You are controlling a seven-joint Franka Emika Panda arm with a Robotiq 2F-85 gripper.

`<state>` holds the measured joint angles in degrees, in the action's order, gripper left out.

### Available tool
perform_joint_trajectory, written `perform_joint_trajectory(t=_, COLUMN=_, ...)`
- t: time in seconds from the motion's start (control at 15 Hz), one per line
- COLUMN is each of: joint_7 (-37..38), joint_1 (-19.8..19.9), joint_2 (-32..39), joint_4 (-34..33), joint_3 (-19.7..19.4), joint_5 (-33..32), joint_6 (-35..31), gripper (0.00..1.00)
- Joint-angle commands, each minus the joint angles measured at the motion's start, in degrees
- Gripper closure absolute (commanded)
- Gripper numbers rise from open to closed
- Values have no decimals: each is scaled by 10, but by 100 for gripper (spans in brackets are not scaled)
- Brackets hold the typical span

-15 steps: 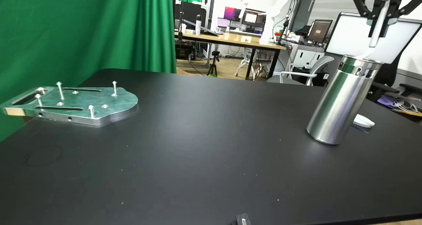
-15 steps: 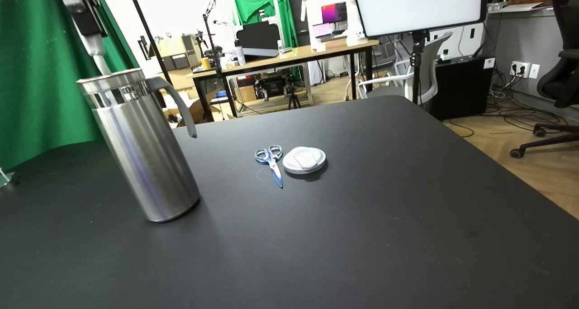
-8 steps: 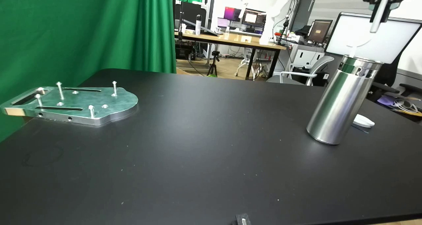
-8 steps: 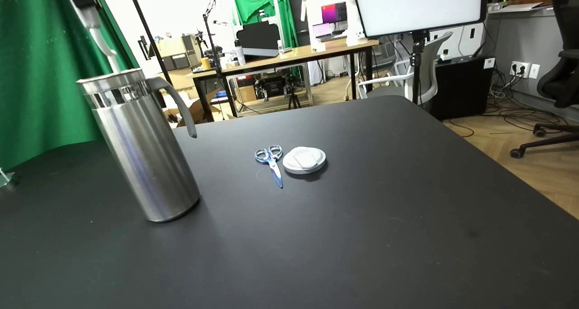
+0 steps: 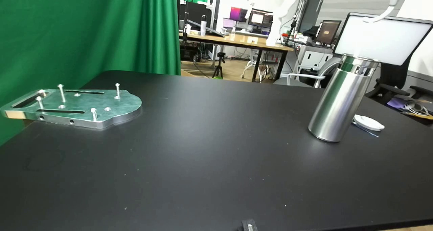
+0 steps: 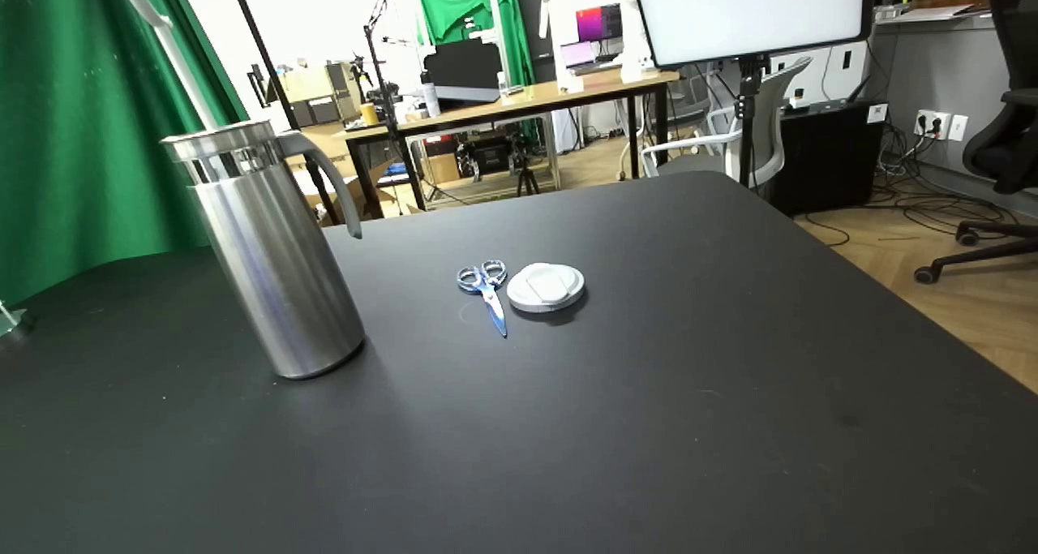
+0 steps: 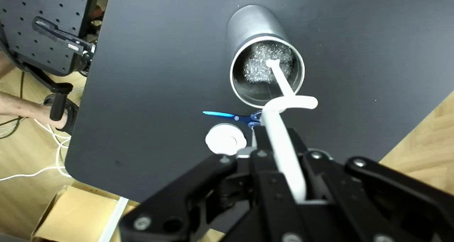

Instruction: Move the brush inside the flask up and down

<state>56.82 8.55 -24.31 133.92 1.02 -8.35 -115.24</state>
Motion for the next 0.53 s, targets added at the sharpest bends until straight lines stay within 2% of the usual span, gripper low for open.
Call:
perform_joint_trajectory(t=0.0, joint_7=-13, joint_1=1, joint_2=18, joint_4=6, joint_3=-6, joint_5=22, joint_6=-6, gripper=96)
perform_joint_trajectory(t=0.47, joint_7=-12, joint_1=-1, joint_2=93, joint_4=1, joint_3=-9, joint_5=37, joint_6=-14, gripper=96)
